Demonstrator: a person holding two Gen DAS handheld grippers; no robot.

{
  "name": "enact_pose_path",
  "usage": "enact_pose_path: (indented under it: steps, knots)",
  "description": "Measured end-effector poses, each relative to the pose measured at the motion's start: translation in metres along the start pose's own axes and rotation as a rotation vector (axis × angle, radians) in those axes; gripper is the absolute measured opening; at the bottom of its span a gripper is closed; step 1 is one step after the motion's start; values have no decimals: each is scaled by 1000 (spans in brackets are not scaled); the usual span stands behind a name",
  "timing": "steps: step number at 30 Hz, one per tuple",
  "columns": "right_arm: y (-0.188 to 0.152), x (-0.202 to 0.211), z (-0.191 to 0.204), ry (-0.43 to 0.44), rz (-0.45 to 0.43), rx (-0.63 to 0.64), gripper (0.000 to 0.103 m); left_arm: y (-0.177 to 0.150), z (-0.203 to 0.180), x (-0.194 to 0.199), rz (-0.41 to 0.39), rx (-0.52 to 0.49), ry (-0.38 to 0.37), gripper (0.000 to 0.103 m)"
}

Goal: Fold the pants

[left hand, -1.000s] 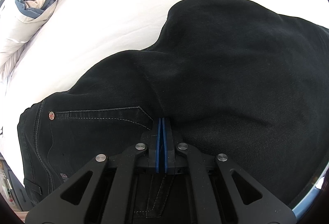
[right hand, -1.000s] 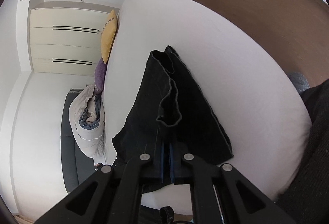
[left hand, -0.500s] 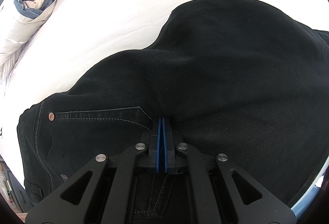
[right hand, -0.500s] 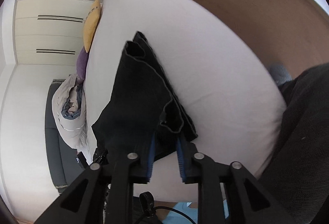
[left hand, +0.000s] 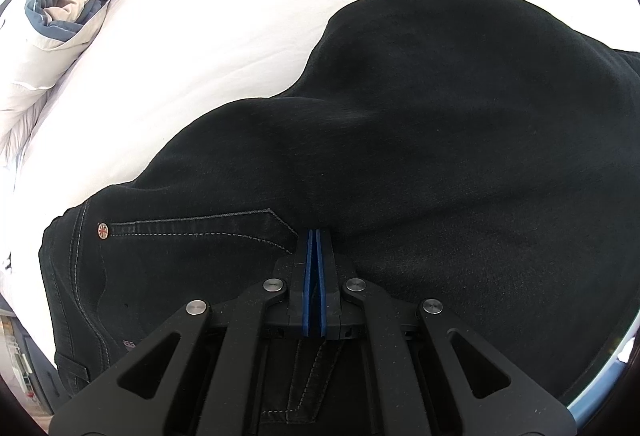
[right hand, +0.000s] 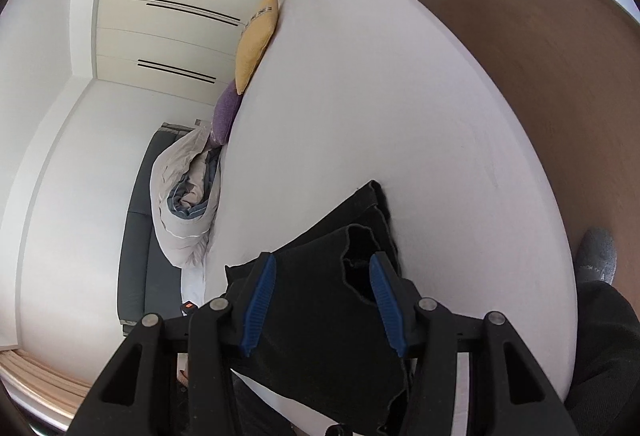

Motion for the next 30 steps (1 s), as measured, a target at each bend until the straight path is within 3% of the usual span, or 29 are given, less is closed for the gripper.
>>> enact_pose_path:
  steps: [6,17,24,25,27,28,30]
  knots:
    - [-5,-15,3,103,80,-20,53,2,-2,-1,5,-7,6,2]
    - [-9,-41,29,205,218,10,53,2,-6,0,6,-11,21,2]
    - [9,-67,7,214,177,-115,53,2,-6,1,3,-22,30,2]
    - [12,-68,7,220,159,-115,50,2,-6,1,2,-24,31,2]
    - [17,-67,13,193,115,-62,26,2,-7,1,1,-26,34,2]
    - [20,-63,17,173,86,-19,9,2,-7,1,0,-27,35,2]
    - [24,-49,31,174,-11,56,7,0,-9,0,-5,-27,37,2]
Point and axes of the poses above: each gripper's, at about its wrist camera, not at the fingertips, and x roughly against the way its jaws point, z to its left, y to its top, the point moved 8 cm from there along -x, roughly the way its jaws point, and after that the axes turned 5 degrees about y, right-handed, at the moved point
